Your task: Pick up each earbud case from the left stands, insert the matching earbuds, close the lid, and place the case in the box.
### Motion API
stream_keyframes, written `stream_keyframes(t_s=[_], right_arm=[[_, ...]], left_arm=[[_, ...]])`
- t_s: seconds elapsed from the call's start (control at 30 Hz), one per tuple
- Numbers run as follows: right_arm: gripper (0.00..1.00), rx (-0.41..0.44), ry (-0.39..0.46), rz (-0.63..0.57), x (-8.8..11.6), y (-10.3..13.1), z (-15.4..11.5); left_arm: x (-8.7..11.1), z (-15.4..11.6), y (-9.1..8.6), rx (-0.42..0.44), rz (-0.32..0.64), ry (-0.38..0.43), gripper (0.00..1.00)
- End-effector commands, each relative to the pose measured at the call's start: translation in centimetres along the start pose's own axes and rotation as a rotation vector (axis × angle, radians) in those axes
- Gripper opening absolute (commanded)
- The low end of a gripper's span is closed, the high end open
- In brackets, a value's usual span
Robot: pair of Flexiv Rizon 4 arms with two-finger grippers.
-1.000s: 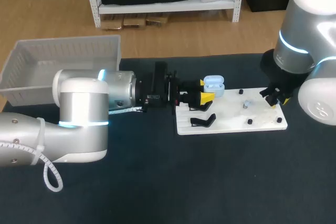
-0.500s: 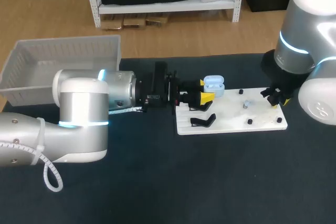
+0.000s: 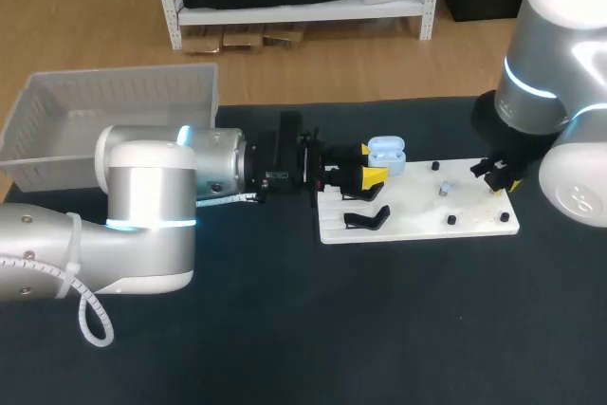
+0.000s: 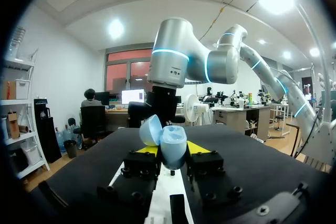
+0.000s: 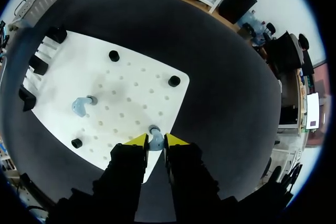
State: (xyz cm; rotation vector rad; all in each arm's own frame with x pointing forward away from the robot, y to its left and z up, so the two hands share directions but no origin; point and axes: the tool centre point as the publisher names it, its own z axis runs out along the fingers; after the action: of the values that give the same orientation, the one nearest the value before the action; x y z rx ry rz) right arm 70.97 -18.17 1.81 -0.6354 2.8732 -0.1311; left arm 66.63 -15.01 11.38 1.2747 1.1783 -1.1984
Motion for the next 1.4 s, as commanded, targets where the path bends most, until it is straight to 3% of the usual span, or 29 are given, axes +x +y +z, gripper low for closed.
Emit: stream_keyframes(t_s=[0.03, 0.13, 0.2, 0.33, 0.63, 0.8, 1.1, 1.4], right_arm=[[0.15, 0.005, -0.005, 0.000, 0.1, 0.1, -0.1], [0.20, 0.006, -0.006, -0.001, 0.1, 0.1, -0.2], [0.31, 0.008, -0.005, -0.001, 0.1, 0.1, -0.2], [0.33, 0.012, -0.004, -0.002, 0.1, 0.2, -0.2], [0.25, 0.016, -0.010, -0.004, 0.0, 0.2, -0.3], [0.00, 0.019, -0.009, -0.005, 0.0, 0.2, -0.3], [0.00, 0.043, -0.016, -0.015, 0.0, 0.4, -1.3], [0.00, 0.096, -0.025, -0.023, -0.5, 0.9, -5.3]], left_arm=[[0.1, 0.0, 0.0, -0.002, 0.004, -0.006, 0.00], [0.1, 0.0, 0.0, -0.002, 0.004, -0.006, 0.00], [0.1, 0.0, 0.0, -0.002, 0.004, -0.006, 0.00], [0.1, 0.0, 0.0, -0.002, 0.004, -0.006, 0.00], [0.1, 0.0, 0.0, -0.002, 0.004, -0.006, 0.00], [0.1, 0.0, 0.0, -0.002, 0.004, -0.006, 0.00], [0.1, 0.0, 0.0, -0.002, 0.004, -0.006, 0.00], [0.1, 0.0, 0.0, -0.002, 0.004, -0.006, 0.00]])
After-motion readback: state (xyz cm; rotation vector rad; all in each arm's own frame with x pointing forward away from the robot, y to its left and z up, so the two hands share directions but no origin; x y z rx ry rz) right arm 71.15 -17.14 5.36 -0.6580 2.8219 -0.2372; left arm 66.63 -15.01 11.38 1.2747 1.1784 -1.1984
